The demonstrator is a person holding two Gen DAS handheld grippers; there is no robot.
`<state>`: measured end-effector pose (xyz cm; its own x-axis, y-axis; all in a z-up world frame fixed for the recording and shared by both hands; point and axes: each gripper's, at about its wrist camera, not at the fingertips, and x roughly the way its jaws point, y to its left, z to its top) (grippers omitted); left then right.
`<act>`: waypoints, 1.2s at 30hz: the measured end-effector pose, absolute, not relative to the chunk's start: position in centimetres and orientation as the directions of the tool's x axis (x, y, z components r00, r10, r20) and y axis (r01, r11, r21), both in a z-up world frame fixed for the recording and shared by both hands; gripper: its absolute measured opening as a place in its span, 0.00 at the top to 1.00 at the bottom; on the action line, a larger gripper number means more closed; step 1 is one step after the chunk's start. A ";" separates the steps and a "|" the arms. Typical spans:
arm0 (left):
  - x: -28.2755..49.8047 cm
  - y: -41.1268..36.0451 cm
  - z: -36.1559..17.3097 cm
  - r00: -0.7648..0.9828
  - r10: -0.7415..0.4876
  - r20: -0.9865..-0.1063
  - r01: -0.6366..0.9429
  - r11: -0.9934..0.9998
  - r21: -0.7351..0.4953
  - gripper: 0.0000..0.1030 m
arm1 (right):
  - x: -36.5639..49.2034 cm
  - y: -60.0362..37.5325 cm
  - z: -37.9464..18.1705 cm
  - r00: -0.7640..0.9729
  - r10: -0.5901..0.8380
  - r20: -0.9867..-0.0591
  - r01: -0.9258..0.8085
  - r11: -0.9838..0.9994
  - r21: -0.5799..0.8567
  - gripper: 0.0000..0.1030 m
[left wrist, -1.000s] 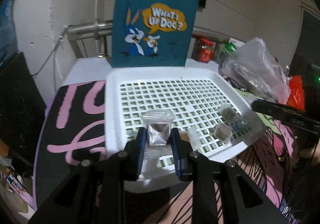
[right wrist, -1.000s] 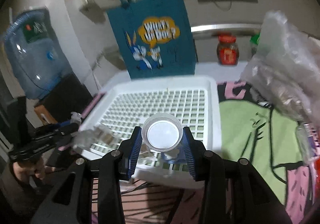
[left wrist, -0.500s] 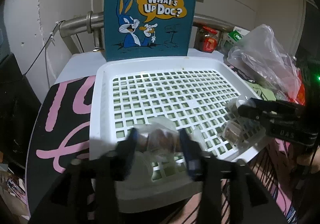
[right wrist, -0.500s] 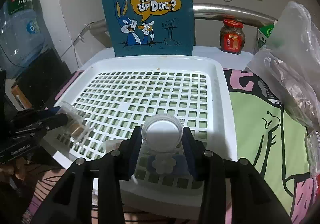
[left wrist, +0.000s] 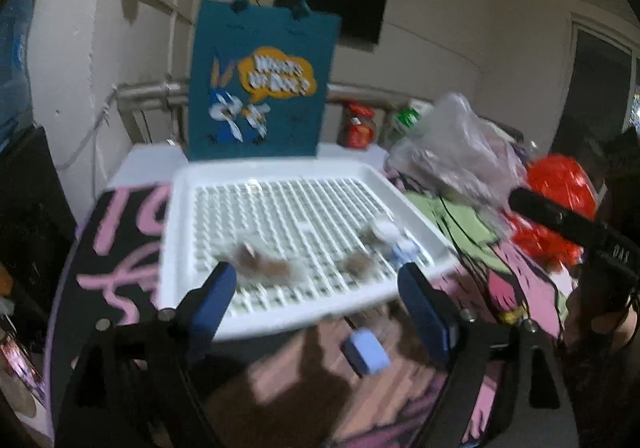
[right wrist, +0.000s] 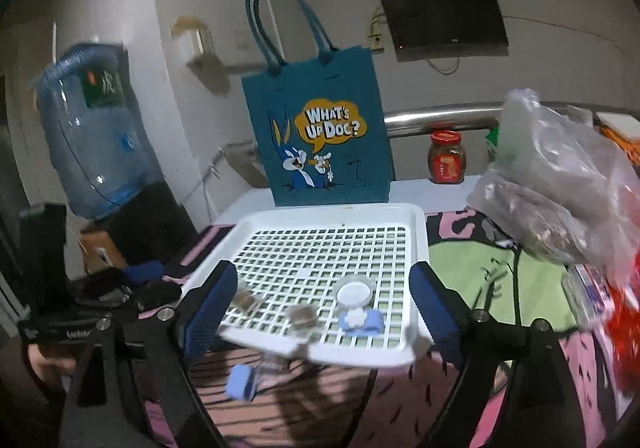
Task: Organize objects
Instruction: 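Grasp a clear box with the right tool while the left tool grasps the blue rectangular block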
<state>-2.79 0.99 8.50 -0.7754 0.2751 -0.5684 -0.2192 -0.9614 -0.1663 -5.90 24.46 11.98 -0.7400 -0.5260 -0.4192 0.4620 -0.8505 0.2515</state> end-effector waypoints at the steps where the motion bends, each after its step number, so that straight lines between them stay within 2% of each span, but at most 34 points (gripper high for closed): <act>1: -2.6 1.4 8.1 -0.767 0.285 -0.576 -0.226 -0.959 -0.173 0.19 | -5.5 25.0 11.8 -0.737 -0.526 -0.425 0.457 -0.851 0.260 0.14; 7: -2.3 4.5 4.6 -0.678 0.330 -0.656 -0.269 -0.943 -0.196 0.19 | -4.6 25.9 8.9 -0.722 -0.479 -0.500 0.408 -0.877 0.252 0.13; 10: -2.9 5.3 3.4 -0.650 0.312 -0.694 -0.254 -0.949 -0.188 0.23 | -4.6 25.4 7.0 -0.689 -0.477 -0.545 0.405 -0.878 0.256 0.13; 12: -3.3 5.4 3.0 -0.641 0.309 -0.702 -0.244 -0.950 -0.195 0.31 | -4.9 25.0 6.1 -0.666 -0.481 -0.570 0.411 -0.875 0.258 0.13; 17: -4.6 5.8 1.5 -0.601 0.292 -0.744 -0.225 -0.955 -0.193 0.63 | -5.7 24.1 4.4 -0.614 -0.487 -0.621 0.413 -0.869 0.274 0.13; 22: -4.1 5.5 1.1 -0.581 0.293 -0.759 -0.246 -0.953 -0.180 0.81 | -5.9 23.0 3.9 -0.586 -0.487 -0.648 0.423 -0.866 0.268 0.13; 30: -1.9 2.5 2.3 -0.634 0.233 -0.737 -0.198 -0.971 -0.136 0.81 | -6.6 18.6 2.9 -0.520 -0.500 -0.693 0.483 -0.841 0.244 0.13; 36: -1.8 0.4 2.3 -0.663 0.189 -0.724 -0.141 -0.982 -0.127 0.81 | -8.1 14.3 2.0 -0.515 -0.443 -0.734 0.542 -0.832 0.122 0.16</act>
